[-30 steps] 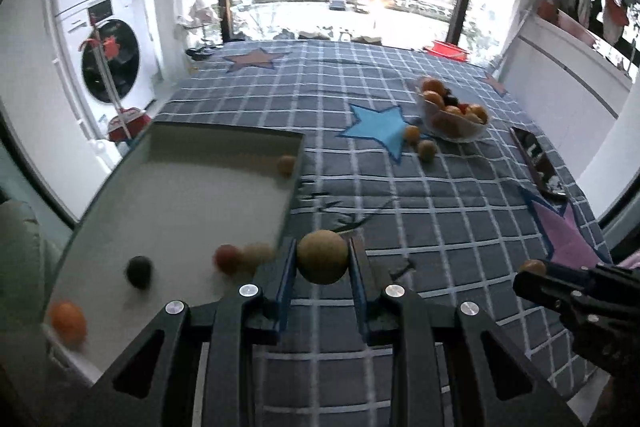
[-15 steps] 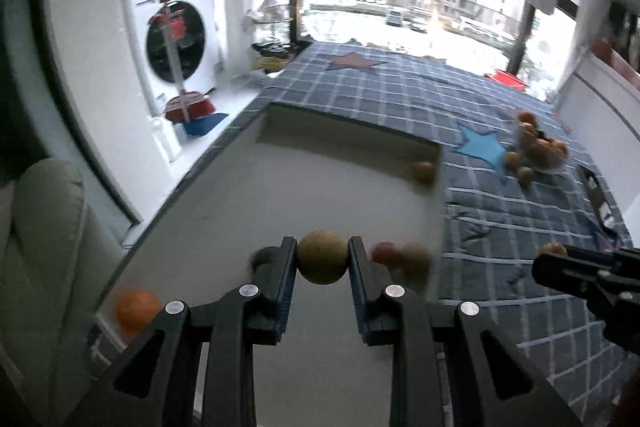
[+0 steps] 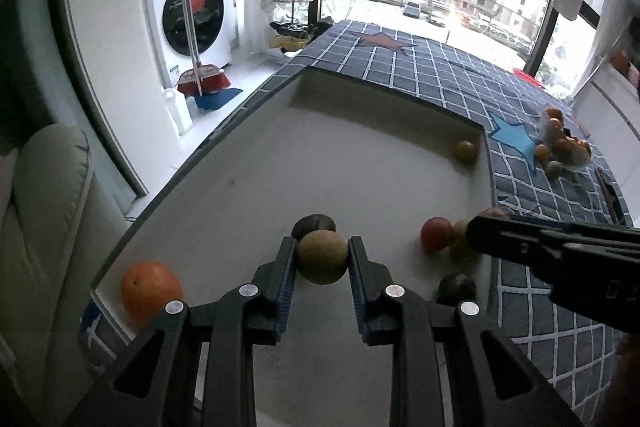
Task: Organize fruits
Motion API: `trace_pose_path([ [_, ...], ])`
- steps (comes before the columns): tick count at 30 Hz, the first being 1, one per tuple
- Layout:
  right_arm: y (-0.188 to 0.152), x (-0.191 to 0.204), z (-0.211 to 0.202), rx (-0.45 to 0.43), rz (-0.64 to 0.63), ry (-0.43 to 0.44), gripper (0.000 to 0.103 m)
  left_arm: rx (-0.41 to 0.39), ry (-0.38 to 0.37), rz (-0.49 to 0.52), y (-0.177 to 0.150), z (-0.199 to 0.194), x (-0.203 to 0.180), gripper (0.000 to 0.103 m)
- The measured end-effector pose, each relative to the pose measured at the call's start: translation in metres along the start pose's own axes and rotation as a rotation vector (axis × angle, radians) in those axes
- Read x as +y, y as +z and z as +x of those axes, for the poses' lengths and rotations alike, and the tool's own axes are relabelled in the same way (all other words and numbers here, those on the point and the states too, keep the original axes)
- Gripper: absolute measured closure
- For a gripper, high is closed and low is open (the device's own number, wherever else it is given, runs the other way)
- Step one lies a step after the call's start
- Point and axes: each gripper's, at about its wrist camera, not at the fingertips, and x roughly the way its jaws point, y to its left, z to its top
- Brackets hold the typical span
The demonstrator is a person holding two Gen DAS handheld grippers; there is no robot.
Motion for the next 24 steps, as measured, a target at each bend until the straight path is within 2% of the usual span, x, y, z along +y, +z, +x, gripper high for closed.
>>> trace_pose_path([
  [1, 0.001, 0.0, 0.001, 0.007, 0.003, 0.007, 0.064, -0.001, 0.004, 0.004, -0.001, 0.0, 0.0, 0.075],
  [2, 0.001, 0.0, 0.001, 0.009, 0.007, 0.013, 0.047, 0.0, 0.007, 0.008, -0.001, 0.0, -0.001, 0.075],
  [3, 0.001, 0.0, -0.002, -0.002, 0.012, 0.032, 0.025, 0.005, 0.011, 0.015, -0.001, 0.001, -0.002, 0.06],
  [4, 0.001, 0.0, -0.004, -0.01, 0.017, 0.02, 0.017, 0.009, 0.018, 0.021, -0.002, 0.001, -0.003, 0.042],
  [5, 0.001, 0.0, -0.009, -0.024, 0.02, 0.001, 0.015, -0.003, 0.031, 0.017, -0.002, 0.0, -0.003, 0.012],
  [6, 0.0, -0.001, -0.013, -0.038, 0.02, -0.013, 0.015, -0.04, 0.047, 0.002, -0.004, -0.004, -0.002, 0.007],
  [8, -0.003, -0.006, -0.02, -0.047, 0.03, -0.011, 0.013, -0.107, 0.05, -0.027, -0.006, -0.015, 0.0, 0.007],
  [10, -0.007, -0.017, -0.027, -0.06, 0.057, -0.026, 0.008, -0.083, 0.028, -0.03, -0.003, -0.016, -0.001, 0.007],
  [11, -0.009, -0.024, -0.031, -0.069, 0.073, -0.038, 0.0, -0.068, 0.016, -0.032, -0.002, -0.016, -0.003, 0.007],
  [15, -0.024, -0.063, -0.05, -0.127, 0.145, -0.094, 0.0, -0.088, -0.01, -0.017, 0.0, -0.026, -0.019, 0.007],
  [20, -0.047, -0.134, -0.068, -0.16, 0.269, -0.187, 0.0, -0.112, -0.087, 0.06, 0.0, -0.036, -0.068, 0.007],
  [24, -0.064, -0.186, -0.077, -0.173, 0.366, -0.253, 0.0, -0.1, -0.101, 0.151, -0.003, -0.029, -0.115, 0.007],
])
